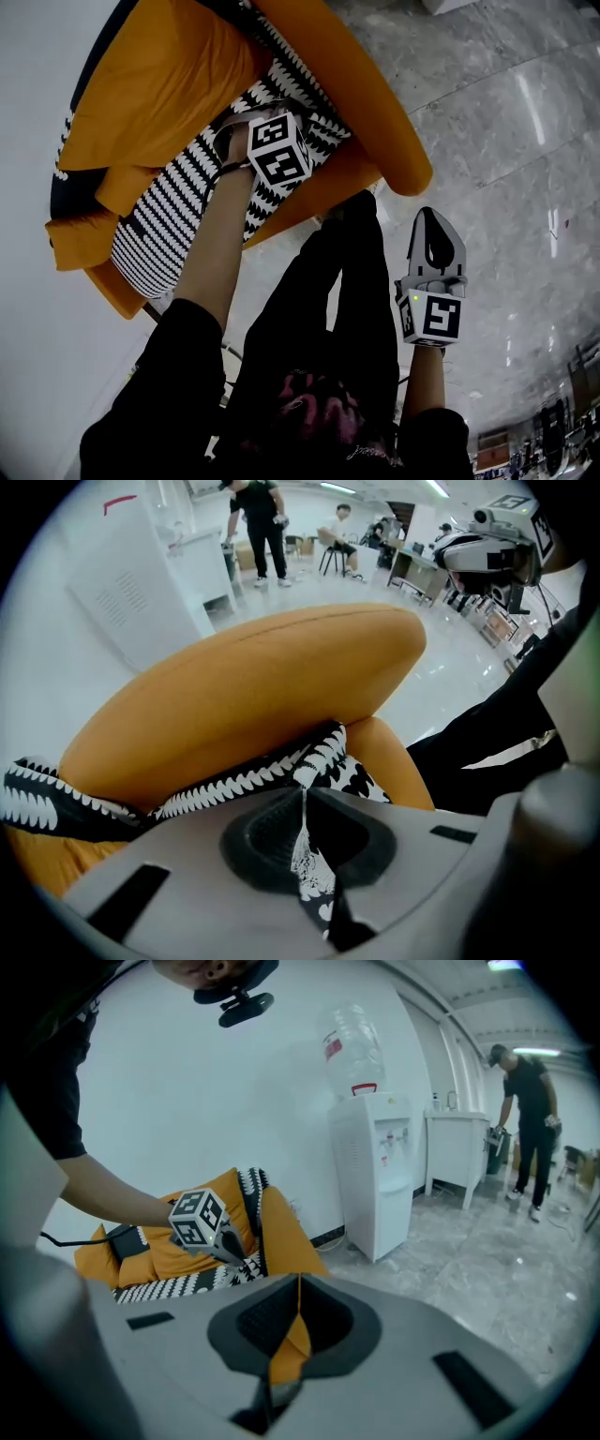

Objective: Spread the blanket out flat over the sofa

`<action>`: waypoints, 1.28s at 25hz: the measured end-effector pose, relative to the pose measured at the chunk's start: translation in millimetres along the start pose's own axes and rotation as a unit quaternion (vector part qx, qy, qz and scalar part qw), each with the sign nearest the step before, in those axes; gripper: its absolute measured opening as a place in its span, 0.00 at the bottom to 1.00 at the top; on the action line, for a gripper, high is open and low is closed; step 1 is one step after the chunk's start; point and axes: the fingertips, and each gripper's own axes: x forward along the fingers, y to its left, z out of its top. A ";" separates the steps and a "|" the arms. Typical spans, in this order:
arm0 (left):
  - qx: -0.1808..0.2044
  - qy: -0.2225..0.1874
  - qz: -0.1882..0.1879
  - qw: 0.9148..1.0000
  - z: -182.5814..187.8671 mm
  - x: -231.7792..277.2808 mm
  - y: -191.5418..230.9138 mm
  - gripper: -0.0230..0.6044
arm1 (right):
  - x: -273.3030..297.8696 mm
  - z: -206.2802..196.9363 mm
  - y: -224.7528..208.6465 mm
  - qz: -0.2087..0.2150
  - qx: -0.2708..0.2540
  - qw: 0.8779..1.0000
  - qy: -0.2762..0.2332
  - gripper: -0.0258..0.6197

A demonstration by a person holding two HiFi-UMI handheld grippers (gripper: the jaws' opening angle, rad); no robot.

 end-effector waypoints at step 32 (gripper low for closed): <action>-0.240 -0.035 0.040 0.969 103.6 -12.2 -117.9 0.07 | -13.1 29.1 -79.9 0.145 -0.142 0.979 0.004 0.07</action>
